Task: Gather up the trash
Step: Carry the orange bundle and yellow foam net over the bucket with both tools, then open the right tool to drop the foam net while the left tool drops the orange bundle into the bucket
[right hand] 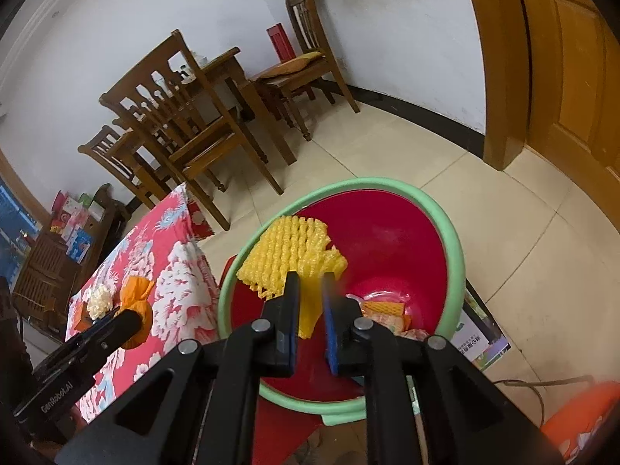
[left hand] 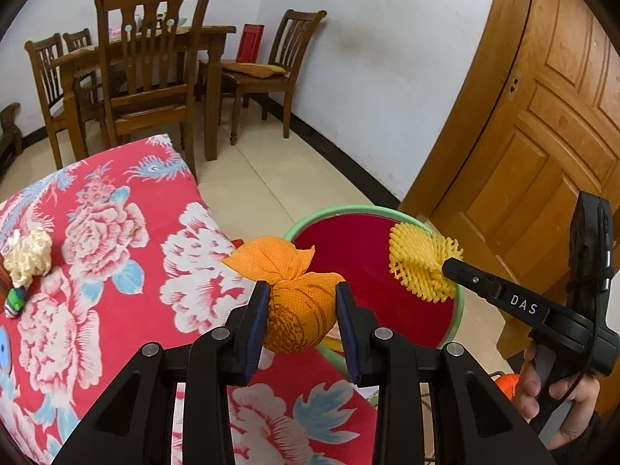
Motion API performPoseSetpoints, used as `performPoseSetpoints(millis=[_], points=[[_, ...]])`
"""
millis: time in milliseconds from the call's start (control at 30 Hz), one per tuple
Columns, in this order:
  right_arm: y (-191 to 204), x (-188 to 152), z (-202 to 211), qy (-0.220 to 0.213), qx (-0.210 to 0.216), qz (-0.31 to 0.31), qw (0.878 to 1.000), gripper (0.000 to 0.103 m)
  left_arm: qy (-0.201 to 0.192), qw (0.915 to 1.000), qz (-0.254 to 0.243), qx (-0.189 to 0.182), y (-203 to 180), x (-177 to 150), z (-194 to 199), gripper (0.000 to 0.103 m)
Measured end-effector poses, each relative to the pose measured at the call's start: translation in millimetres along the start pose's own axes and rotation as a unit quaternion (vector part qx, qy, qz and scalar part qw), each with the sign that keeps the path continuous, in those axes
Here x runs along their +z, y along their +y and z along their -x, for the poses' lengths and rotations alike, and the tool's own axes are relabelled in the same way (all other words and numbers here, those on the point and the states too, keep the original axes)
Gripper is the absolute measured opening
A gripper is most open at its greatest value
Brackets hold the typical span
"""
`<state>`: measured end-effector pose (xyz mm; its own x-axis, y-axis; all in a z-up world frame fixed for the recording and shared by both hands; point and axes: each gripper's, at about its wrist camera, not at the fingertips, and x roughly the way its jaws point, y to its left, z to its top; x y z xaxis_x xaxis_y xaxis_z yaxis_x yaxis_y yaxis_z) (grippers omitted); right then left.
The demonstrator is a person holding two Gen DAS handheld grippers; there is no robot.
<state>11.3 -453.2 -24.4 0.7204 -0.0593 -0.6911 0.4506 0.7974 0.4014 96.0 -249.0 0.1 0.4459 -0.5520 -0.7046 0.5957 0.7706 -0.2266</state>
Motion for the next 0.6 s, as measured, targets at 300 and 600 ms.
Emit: performPoseSetpoints(millis=[300,600], points=[[-11.7,-0.4,-2.8,0.005,-0.006,-0.015,1.0,0.028,0.016,0.9998,-0.014,-0.005,-13.7,-1.7,-16.6,0.035],[-18.6,-0.7,-3.4,0.01,-0.007,-0.023,1.0,0.04,0.035,0.9991,-0.023,-0.012,-24.4,-3.9,-34.5,0.036]])
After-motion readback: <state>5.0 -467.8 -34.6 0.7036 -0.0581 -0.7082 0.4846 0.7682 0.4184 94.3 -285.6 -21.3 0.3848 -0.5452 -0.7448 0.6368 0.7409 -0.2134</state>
